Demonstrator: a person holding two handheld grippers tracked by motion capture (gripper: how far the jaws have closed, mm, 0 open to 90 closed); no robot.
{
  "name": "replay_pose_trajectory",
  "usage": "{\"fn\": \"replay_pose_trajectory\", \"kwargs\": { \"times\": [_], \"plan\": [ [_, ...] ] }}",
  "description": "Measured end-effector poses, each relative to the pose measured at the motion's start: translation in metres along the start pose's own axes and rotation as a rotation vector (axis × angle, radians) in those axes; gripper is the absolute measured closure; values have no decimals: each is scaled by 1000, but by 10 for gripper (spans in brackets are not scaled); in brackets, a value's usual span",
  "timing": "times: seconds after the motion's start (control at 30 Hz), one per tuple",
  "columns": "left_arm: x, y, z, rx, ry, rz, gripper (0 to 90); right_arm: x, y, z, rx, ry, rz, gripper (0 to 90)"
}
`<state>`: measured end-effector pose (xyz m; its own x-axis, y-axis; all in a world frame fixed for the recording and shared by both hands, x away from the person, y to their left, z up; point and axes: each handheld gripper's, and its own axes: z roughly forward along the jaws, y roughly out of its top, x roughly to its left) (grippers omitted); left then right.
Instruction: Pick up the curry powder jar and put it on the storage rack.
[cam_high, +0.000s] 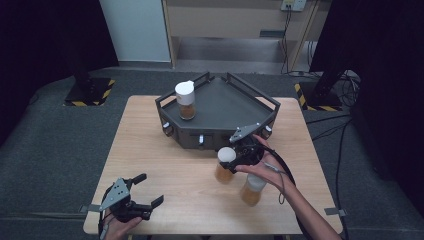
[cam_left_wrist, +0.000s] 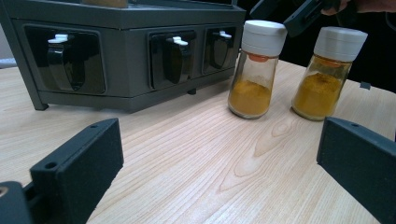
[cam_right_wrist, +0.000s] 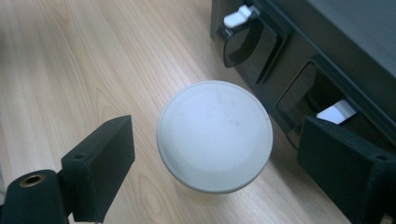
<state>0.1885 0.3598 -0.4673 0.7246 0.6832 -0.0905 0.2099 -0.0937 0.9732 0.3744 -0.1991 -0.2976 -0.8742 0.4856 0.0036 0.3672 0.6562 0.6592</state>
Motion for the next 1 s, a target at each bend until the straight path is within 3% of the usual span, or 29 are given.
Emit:
{"fn": "replay_pose_trajectory", "kwargs": {
  "times": [0.37, 0.53, 0.6, 1.0],
  "plan": [
    [0, -1, -1, -4, 2, -2, 0, -2, 33, 19, 148, 1, -46, 186],
    [1, -1, -2, -5, 4, -2, 0, -3, 47, 29, 215, 10, -65, 272],
    [1, -1, -2, -5, 3, -3, 0, -4, 50, 29, 223, 28, -73, 330],
    [1, -1, -2, -5, 3, -5, 0, -2, 59, 27, 251, 24, -66, 336]
  ]
}}
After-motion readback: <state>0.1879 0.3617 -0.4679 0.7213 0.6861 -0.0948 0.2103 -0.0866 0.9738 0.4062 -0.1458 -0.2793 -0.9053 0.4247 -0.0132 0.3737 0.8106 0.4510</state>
